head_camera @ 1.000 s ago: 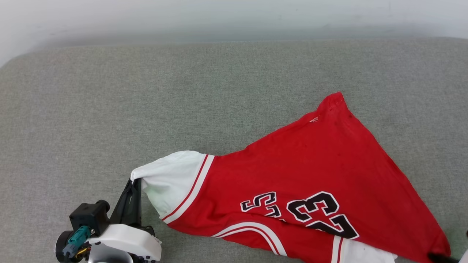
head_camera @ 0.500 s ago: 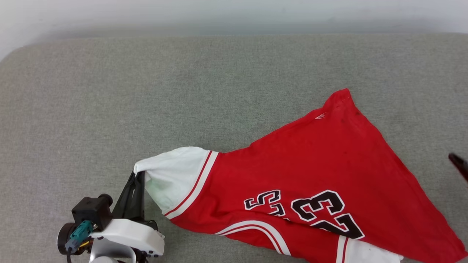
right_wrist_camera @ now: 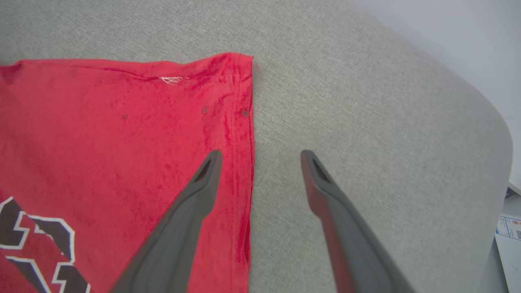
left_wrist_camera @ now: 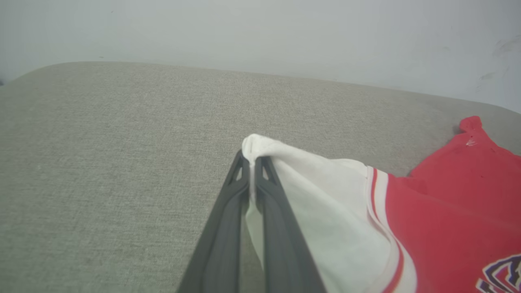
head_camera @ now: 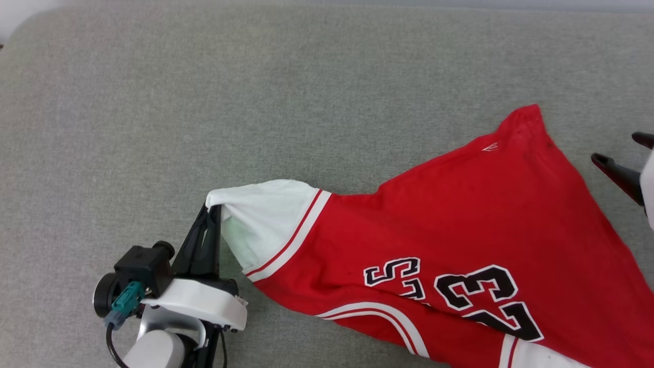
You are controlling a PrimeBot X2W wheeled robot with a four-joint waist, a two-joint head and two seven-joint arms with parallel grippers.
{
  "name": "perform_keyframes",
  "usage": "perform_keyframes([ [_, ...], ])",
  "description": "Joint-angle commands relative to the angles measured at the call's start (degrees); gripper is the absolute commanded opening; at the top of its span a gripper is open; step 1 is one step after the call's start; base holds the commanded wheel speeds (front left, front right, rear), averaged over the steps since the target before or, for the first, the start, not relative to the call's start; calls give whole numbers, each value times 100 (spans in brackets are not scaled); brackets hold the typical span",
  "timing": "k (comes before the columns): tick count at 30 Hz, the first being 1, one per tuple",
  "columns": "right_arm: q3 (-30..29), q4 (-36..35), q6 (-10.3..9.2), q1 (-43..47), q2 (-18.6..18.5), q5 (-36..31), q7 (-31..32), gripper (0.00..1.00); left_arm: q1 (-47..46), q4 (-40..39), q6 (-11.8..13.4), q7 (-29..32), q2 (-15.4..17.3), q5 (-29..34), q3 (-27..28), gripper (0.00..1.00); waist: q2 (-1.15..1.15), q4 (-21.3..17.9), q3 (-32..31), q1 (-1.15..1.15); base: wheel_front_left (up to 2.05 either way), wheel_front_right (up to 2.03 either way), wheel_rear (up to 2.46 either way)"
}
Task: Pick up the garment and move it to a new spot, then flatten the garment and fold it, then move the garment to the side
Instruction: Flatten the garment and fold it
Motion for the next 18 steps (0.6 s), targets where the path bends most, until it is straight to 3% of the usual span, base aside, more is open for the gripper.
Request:
perform_keyframes([
  [1, 78, 83, -4, -175, 57, -29, 50, 100, -89, -29, -28, 7, -29, 38, -1, 0, 0, 108, 132, 0, 0, 0, 0],
  [11, 1295, 1526, -4, -1732, 507, -317, 214, 100, -423, -146, -34, -30, -137, 159, -140, 0, 0, 371, 693, 0, 0, 0, 0],
  [18, 1894, 2439, -3, -1757, 675, -195, -176, 100, -591, -83, -81, -51, -238, 196, -224, 0, 0, 532, 910, 0, 0, 0, 0],
])
